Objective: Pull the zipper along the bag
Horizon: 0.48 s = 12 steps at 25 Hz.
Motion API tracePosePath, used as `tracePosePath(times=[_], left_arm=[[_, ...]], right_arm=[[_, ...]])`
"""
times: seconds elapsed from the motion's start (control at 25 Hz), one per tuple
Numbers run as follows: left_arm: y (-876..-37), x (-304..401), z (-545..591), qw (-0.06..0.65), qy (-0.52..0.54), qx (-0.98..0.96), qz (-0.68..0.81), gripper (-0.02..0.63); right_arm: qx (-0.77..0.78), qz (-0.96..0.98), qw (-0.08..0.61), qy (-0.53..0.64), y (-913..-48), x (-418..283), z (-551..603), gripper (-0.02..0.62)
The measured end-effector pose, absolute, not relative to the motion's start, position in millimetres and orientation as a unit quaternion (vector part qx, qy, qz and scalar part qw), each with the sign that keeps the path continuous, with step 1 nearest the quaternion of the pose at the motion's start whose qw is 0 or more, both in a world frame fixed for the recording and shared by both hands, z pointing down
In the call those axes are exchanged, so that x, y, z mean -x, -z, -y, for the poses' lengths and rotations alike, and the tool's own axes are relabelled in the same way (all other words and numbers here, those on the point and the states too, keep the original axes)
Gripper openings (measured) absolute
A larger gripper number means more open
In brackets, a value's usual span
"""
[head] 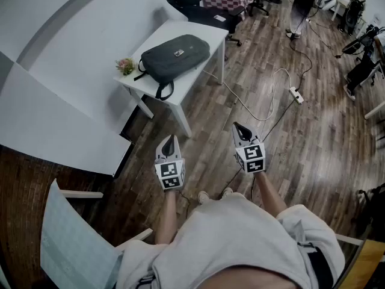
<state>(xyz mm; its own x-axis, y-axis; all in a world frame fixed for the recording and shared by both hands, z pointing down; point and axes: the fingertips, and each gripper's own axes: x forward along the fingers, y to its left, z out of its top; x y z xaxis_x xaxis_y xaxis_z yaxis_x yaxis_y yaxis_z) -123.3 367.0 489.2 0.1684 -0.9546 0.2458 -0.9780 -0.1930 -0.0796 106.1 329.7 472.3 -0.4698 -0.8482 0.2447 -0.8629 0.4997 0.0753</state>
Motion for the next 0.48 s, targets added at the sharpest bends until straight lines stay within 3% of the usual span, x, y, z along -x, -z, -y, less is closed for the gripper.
tracePosePath(times=[0.48], left_arm=[[-480.0, 96.6, -364.5, 0.031, -0.119, -0.757, 0.642, 0.026]], right_arm=[[-0.488, 0.865, 0.113, -0.029, -473.3, -129.7, -330.8, 0.014]])
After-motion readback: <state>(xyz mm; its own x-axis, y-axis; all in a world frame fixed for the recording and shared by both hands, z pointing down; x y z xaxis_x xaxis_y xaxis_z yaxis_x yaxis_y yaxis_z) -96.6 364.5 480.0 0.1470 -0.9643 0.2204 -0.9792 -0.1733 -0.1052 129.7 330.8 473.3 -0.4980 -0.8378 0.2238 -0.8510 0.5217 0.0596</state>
